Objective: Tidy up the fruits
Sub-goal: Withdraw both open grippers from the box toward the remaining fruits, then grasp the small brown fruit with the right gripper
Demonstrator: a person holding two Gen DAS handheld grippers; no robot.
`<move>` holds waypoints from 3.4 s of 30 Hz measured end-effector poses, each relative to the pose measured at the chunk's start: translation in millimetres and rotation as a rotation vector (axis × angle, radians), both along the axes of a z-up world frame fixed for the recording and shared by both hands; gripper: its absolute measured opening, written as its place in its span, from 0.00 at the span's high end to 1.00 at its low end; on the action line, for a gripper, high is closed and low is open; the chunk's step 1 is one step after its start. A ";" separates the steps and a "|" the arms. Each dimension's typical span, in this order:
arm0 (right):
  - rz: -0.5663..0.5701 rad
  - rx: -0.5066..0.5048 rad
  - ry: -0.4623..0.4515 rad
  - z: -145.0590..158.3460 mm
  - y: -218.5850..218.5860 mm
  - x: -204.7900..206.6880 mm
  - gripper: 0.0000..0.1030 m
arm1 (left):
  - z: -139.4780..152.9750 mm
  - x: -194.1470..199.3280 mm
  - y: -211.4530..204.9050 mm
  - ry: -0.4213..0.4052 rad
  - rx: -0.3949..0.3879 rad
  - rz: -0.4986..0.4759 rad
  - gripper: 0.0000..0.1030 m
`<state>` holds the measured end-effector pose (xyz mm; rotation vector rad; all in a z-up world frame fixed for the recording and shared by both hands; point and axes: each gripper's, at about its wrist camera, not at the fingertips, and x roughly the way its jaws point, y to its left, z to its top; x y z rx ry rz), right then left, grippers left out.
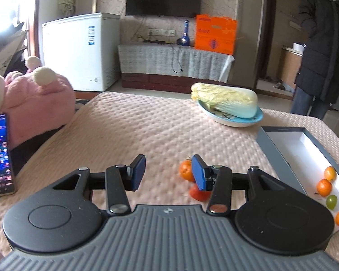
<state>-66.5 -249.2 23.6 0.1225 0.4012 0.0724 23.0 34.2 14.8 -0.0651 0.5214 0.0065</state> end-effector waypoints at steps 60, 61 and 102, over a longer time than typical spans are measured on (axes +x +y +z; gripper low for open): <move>0.300 -0.173 0.166 -45.8 105.9 37.5 0.63 | -28.8 27.8 9.6 0.072 0.007 -0.067 0.29; 0.297 -0.174 0.168 -46.7 106.6 39.3 0.63 | -30.1 28.2 7.8 0.076 0.012 -0.079 0.29; 0.303 -0.189 0.219 -55.6 112.0 56.3 0.73 | -76.9 63.2 -35.6 0.202 0.011 -0.218 0.42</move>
